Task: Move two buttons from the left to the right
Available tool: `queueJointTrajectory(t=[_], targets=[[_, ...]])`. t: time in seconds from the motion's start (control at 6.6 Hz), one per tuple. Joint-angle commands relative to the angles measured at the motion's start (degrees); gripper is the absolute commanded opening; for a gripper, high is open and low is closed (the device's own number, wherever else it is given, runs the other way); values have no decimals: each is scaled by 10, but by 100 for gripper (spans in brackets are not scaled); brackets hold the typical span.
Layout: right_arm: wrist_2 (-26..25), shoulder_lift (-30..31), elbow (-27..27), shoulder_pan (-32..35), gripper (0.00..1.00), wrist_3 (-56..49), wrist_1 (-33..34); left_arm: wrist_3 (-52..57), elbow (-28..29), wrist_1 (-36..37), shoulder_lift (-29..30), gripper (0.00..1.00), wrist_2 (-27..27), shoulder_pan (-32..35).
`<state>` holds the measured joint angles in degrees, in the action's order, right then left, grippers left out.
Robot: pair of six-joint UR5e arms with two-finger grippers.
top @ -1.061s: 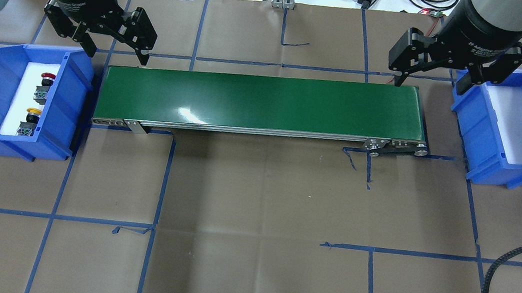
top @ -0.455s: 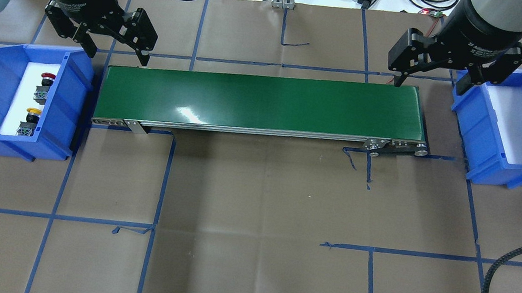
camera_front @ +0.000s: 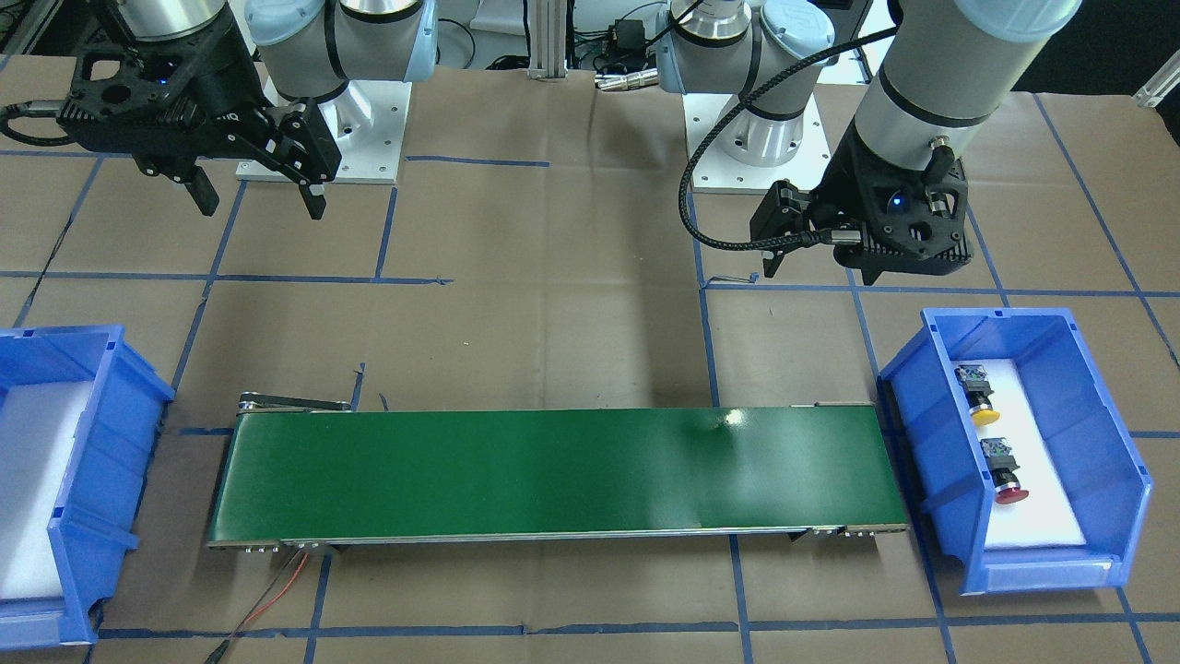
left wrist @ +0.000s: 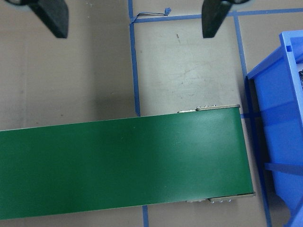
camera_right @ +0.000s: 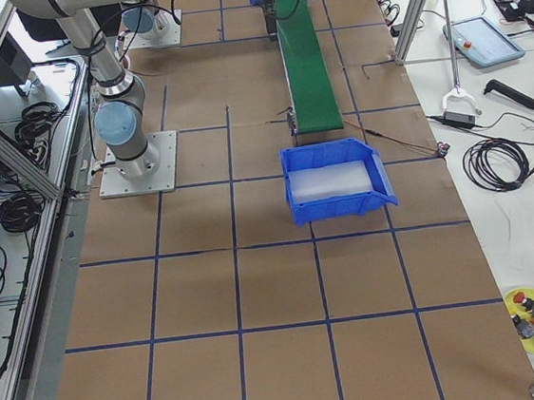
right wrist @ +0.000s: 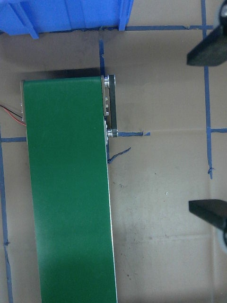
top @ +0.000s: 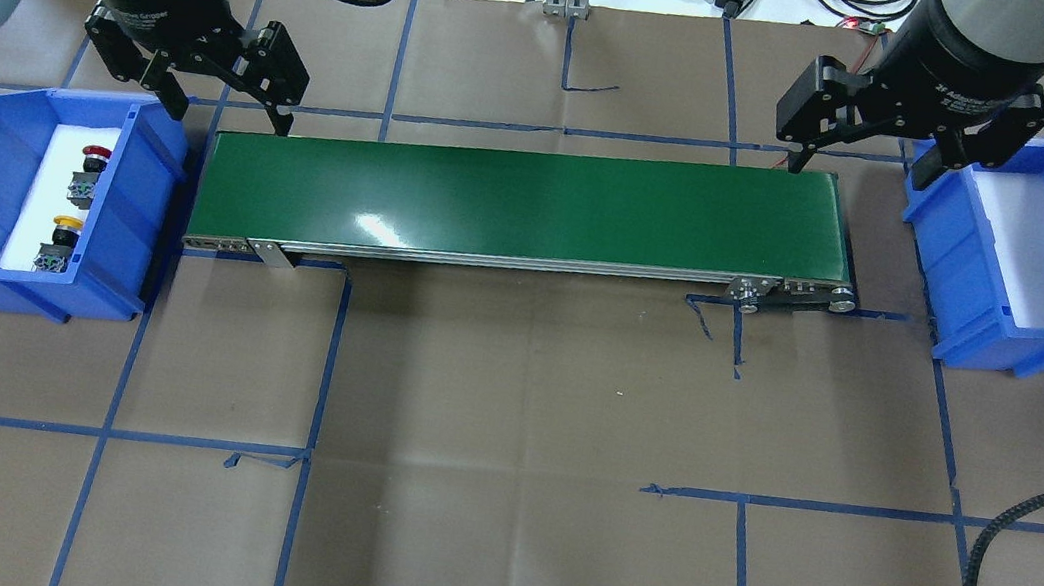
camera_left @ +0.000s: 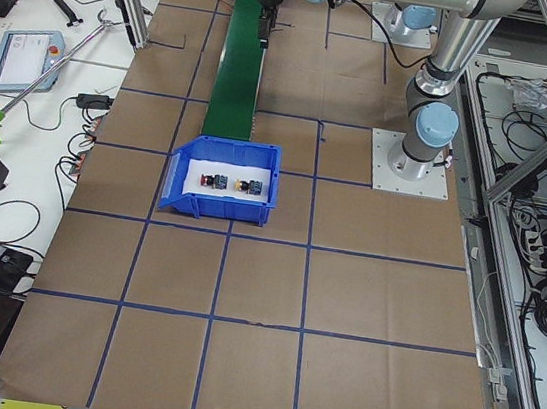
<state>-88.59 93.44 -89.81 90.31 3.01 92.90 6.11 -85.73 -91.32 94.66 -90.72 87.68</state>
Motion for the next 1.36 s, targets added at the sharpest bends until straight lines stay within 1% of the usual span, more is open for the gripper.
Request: queueJointTrajectory(t=[0.0,0.15,0.45,0.76,0.91,1.21], targets=[[0,0,0,0,100,0,0,34,-1,0,0,100,-2,-38],[0,0,1,0,100,1,0,45,-1,0,1,100,0,-77],[0,0,1,0,100,2,0,164,-3,-1,4,100,2,-183],[0,0,1,0,100,1,0,233,-16,3,11,99,5,-285],[0,0,1,1,100,1,0,260,-35,26,8,97,5,-307],[0,0,1,1,100,1,0,276,-84,104,10,96,6,-314]])
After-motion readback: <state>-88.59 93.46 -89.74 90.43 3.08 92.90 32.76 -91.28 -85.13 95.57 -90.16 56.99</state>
